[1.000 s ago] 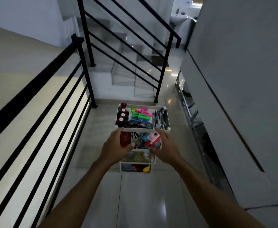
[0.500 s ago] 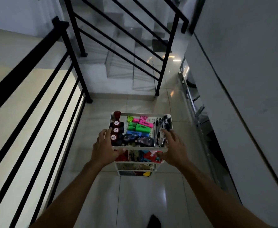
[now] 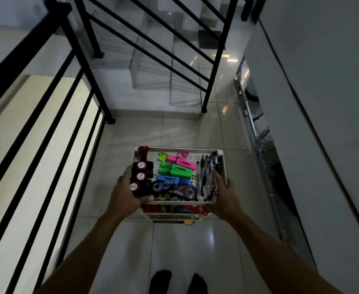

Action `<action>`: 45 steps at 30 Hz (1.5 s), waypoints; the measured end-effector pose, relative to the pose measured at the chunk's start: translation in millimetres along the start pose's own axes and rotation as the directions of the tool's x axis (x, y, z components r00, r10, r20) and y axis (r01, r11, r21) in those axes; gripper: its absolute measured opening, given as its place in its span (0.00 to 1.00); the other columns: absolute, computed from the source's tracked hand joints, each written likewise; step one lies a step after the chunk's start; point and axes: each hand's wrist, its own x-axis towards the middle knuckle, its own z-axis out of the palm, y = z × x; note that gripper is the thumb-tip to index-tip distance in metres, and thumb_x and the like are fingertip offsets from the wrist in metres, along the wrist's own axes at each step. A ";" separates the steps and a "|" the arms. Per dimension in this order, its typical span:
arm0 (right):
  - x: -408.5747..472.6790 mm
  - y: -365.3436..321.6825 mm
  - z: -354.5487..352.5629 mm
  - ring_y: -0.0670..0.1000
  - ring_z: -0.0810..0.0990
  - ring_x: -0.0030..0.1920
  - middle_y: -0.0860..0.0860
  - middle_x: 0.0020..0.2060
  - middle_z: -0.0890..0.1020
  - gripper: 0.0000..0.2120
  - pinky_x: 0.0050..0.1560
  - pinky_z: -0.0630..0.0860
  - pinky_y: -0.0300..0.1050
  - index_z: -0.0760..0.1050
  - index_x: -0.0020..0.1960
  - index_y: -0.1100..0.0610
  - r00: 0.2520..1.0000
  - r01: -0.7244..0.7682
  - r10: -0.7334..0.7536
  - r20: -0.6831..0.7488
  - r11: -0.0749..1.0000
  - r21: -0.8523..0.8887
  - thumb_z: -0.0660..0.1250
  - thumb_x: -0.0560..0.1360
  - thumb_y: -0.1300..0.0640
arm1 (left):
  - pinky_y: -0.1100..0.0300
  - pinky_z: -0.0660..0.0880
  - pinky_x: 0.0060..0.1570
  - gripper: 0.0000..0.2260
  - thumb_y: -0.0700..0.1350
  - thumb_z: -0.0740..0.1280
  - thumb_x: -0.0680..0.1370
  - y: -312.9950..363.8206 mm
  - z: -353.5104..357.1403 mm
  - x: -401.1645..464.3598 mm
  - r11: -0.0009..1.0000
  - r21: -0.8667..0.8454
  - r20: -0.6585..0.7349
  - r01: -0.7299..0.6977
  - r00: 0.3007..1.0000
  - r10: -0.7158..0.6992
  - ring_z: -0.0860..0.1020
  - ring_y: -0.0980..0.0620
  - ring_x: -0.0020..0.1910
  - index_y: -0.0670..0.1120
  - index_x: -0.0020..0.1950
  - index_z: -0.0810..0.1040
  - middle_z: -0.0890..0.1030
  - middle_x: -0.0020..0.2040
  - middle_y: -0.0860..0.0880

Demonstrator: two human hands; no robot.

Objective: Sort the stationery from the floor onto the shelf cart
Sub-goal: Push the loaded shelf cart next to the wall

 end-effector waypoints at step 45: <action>-2.9 83.6 -33.8 0.65 0.64 0.71 0.61 0.75 0.51 0.49 0.66 0.69 0.57 0.66 0.72 0.48 0.984 0.139 -0.146 -0.106 0.988 -0.073 0.83 0.55 0.48 | 0.39 0.70 0.65 0.61 0.57 0.84 0.54 24.2 75.8 10.7 0.993 -0.092 0.157 -0.068 0.984 0.082 0.67 0.44 0.71 0.49 0.78 0.51 0.68 0.72 0.45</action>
